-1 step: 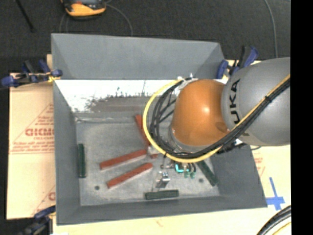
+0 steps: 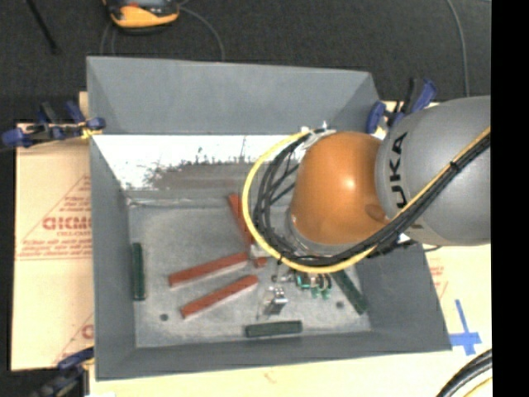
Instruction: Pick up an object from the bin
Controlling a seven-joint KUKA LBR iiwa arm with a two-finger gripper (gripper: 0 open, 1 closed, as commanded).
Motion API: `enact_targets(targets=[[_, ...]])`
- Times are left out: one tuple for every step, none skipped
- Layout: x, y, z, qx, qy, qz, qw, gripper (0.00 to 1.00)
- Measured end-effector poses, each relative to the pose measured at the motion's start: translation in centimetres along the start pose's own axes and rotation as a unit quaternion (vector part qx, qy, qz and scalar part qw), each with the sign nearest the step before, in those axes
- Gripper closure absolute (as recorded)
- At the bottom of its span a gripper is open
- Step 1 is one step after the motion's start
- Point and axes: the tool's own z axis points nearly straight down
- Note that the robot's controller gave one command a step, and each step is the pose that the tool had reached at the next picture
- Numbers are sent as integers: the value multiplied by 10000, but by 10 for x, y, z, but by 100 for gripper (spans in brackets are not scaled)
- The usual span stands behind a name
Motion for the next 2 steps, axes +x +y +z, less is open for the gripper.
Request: enact_targets(targets=[[-60,20,94,-6,-20,-231,9997,100],[-60,20,94,-7,-20,-228,9997,100]])
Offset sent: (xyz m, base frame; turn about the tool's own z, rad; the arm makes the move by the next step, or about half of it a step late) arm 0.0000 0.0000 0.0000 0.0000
